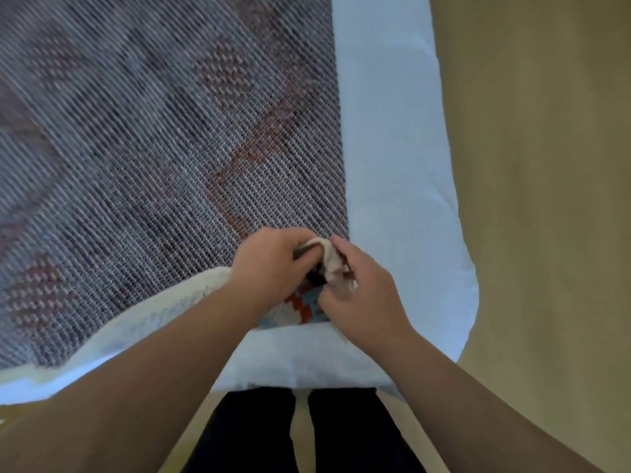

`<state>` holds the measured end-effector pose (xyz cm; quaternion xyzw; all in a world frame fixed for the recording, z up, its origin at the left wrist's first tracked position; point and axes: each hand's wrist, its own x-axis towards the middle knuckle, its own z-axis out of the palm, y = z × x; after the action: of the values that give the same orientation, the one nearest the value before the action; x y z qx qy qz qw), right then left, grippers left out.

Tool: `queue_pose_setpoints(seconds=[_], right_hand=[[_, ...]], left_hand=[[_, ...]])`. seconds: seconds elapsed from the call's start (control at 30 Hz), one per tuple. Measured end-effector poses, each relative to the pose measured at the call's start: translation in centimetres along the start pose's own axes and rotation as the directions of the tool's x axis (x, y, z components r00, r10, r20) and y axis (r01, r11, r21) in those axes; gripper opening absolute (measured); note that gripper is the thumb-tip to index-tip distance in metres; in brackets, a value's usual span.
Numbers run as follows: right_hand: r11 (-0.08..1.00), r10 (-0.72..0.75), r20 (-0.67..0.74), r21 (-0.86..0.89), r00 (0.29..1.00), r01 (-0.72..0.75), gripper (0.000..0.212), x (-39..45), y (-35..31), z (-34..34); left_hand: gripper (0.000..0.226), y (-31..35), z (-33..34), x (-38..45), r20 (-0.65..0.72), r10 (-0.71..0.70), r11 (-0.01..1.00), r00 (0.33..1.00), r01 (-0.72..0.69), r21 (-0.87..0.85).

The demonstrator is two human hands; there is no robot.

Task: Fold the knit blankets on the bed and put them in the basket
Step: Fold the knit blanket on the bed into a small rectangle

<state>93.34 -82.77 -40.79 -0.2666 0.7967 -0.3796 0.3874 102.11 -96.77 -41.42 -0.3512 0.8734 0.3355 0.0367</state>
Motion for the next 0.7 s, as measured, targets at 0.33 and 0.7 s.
queue_pose_setpoints(seconds=[0.33, 0.7], right_hand=[[0.996, -0.067, -0.385, -0.075, 0.921, 0.042, 0.021, 10.9, -3.2, 0.2], [0.991, -0.021, -0.280, -0.136, 0.960, -0.018, 0.066, 17.6, -4.6, 1.6]], left_hand=[[0.048, -1.4, -4.1, 13.6, 0.047, 0.280, 0.917, 0.959, -0.282, 0.283], [0.035, -3.7, -4.8, 21.2, 0.060, 0.253, 0.908, 0.966, -0.258, 0.330]])
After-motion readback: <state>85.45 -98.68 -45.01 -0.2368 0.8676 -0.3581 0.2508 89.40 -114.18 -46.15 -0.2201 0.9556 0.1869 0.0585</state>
